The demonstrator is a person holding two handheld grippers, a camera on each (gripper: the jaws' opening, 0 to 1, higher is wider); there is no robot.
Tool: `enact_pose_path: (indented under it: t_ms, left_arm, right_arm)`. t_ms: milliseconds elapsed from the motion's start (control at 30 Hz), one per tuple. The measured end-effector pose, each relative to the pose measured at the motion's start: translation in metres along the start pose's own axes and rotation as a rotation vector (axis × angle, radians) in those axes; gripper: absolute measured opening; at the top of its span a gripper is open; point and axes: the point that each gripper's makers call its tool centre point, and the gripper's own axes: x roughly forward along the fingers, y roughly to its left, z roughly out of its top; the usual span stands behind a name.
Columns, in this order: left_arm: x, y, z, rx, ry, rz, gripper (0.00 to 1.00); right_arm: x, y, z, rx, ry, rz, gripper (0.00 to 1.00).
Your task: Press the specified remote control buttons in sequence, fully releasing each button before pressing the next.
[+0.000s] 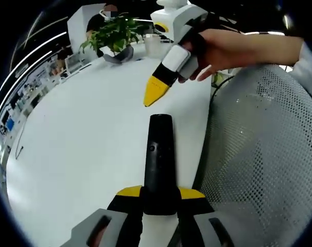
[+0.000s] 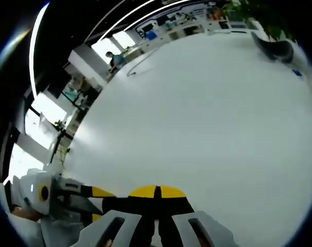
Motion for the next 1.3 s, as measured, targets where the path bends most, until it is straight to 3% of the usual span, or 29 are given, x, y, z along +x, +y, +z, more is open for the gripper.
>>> enact_pose_path:
  t_ms: [200,267,333,433,567,667,700,933,1067,1133,1300]
  left_arm:
    - [0.0,0.0,0.001,-0.01,-0.013,-0.006,0.24]
    - [0.0,0.0,0.001,-0.02,-0.02,-0.007,0.24]
    - [0.0,0.0,0.002,-0.018,-0.026,-0.006,0.24]
    - [0.001,0.0,0.002,-0.021,-0.034,-0.004,0.24]
    - [0.002,0.001,0.004,-0.022,-0.056,0.0,0.24]
    - [0.003,0.001,0.005,-0.019,-0.065,0.003,0.24]
    - [0.003,0.001,0.005,-0.02,-0.066,0.004,0.24]
    - [0.003,0.002,0.005,-0.029,-0.07,0.001,0.24]
    - [0.003,0.002,0.005,-0.028,-0.074,0.004,0.24]
    - [0.003,0.002,0.006,-0.028,-0.076,0.002,0.24]
    - [0.004,0.002,0.006,-0.026,-0.079,0.002,0.24]
  right_arm:
    - [-0.001,-0.003,-0.004,0.021,0.021,0.0,0.0]
    - [-0.001,0.009,0.001,0.066,-0.003,0.08,0.0]
    - [-0.003,0.012,0.003,0.123,-0.016,0.109,0.0]
    - [-0.003,-0.004,-0.004,0.144,0.02,0.046,0.0]
    - [0.0,0.001,-0.009,0.2,0.05,0.09,0.0]
    - [0.002,-0.006,-0.024,0.207,0.14,0.037,0.0]
    - [0.003,-0.007,-0.024,0.186,0.137,0.03,0.0]
    - [0.001,-0.007,-0.021,0.253,0.122,0.052,0.0]
    - [0.0,-0.002,-0.02,0.236,0.118,0.064,0.0]
    - [0.001,-0.008,-0.022,0.221,0.127,0.028,0.0]
    - [0.001,-0.007,-0.021,0.242,0.121,0.044,0.0]
